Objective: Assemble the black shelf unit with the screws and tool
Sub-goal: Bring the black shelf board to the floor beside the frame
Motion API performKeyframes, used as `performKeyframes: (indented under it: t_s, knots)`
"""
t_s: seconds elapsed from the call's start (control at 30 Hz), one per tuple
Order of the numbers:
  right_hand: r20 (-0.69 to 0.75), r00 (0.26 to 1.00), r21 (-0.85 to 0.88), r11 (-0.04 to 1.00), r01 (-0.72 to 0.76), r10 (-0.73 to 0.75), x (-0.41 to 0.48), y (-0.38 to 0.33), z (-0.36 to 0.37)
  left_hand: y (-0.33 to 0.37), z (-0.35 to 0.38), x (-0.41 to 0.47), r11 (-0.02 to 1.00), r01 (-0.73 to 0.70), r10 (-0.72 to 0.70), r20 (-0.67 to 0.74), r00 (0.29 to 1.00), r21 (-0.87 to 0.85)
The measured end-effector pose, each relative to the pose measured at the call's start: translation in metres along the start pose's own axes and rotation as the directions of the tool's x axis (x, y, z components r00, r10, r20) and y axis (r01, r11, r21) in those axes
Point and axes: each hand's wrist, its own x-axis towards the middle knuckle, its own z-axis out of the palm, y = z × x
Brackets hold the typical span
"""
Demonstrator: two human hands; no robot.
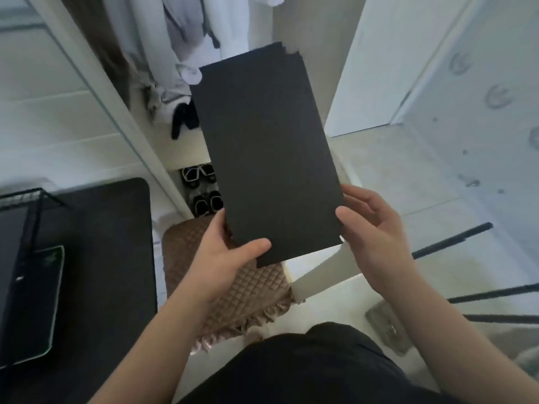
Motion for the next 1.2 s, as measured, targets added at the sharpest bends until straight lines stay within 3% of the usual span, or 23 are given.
performKeyframes:
  t_s: [0.07,0.23,0.57,0.7,0.9,1.1,1.2]
  knots:
    - [-0.052,0.998,0.063,0.998,0.024,-0.021,-0.008,-0.01,-0.025,0.011,0.024,0.009,0.998,-0.02,0.015,0.096,0.995,0.058]
    - [-0.174,0.98,0.192,0.973,0.126,-0.093,-0.039,-0.023,-0.096,0.026,0.108,0.024,1.0,0.009,-0.011,0.22,0.975,0.009]
    - [-0.369,0.929,0.272,0.951,0.146,-0.037,-0.07,-0.016,-0.26,0.007,0.301,0.026,0.987,0.054,-0.099,0.309,0.946,0.152]
    - [-0.318,0.946,0.22,0.975,0.009,0.063,-0.056,-0.006,-0.334,-0.032,0.364,0.032,0.968,0.112,-0.167,0.242,0.956,0.223]
    - [-0.213,0.938,0.032,0.961,-0.275,0.275,-0.02,0.012,-0.423,-0.092,0.433,0.04,0.899,0.351,-0.393,0.132,0.91,0.262]
    - [-0.104,0.867,-0.162,0.852,-0.498,0.487,0.022,0.059,-0.453,-0.143,0.447,0.044,0.815,0.527,-0.548,0.025,0.836,0.242]
    - [-0.116,0.811,-0.19,0.788,-0.585,0.574,0.046,0.102,-0.458,-0.189,0.447,0.059,0.752,0.629,-0.636,-0.035,0.771,0.199]
